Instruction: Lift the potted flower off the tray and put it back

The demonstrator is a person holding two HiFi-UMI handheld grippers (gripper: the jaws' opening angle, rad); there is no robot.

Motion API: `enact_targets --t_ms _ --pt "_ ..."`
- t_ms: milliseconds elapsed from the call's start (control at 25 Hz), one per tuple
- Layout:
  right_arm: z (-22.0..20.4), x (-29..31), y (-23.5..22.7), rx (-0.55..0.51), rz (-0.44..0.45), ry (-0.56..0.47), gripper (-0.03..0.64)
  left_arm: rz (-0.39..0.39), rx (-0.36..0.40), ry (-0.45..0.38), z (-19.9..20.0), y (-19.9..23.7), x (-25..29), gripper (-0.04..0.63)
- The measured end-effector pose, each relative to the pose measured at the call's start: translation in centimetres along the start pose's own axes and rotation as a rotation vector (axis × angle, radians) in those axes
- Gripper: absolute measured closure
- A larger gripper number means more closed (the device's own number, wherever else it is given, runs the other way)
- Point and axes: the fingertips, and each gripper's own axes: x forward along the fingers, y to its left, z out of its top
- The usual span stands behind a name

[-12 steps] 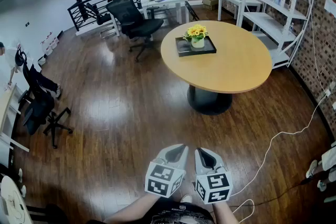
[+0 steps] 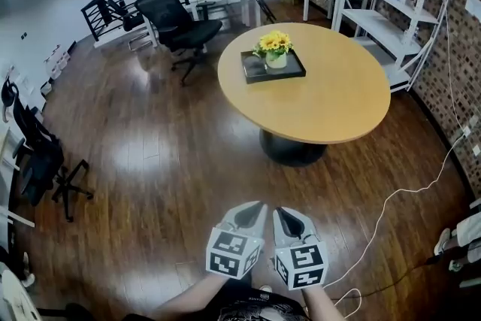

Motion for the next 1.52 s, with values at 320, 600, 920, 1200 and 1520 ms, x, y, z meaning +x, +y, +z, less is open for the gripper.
enact_targets --t_ms 320,600,920,1200,1520 --pt "4.7 10.8 -2.7 0.0 -0.026 0.022 0.618 -0.04 -0.013 0.009 4.3 8.2 6.8 0.591" --pt "8.3 18.4 -2.9 -0.013 -0.042 0.043 0.618 -0.056 -0.027 -0.009 8.2 15.1 9.8 0.592" --pt "10.5 23.2 -4.4 -0.016 -0.056 0.037 0.618 -0.068 -0.033 -0.011 10.2 19.0 13.0 0.592" --pt "12.9 27.5 -8.3 -0.011 -0.072 0.014 0.618 -0.07 -0.028 -0.01 12.4 21.5 17.6 0.592" --pt "17.9 33.9 -14.8 0.013 -0.081 -0.02 0.618 -0.047 -0.013 -0.001 17.1 25.4 25.3 0.592"
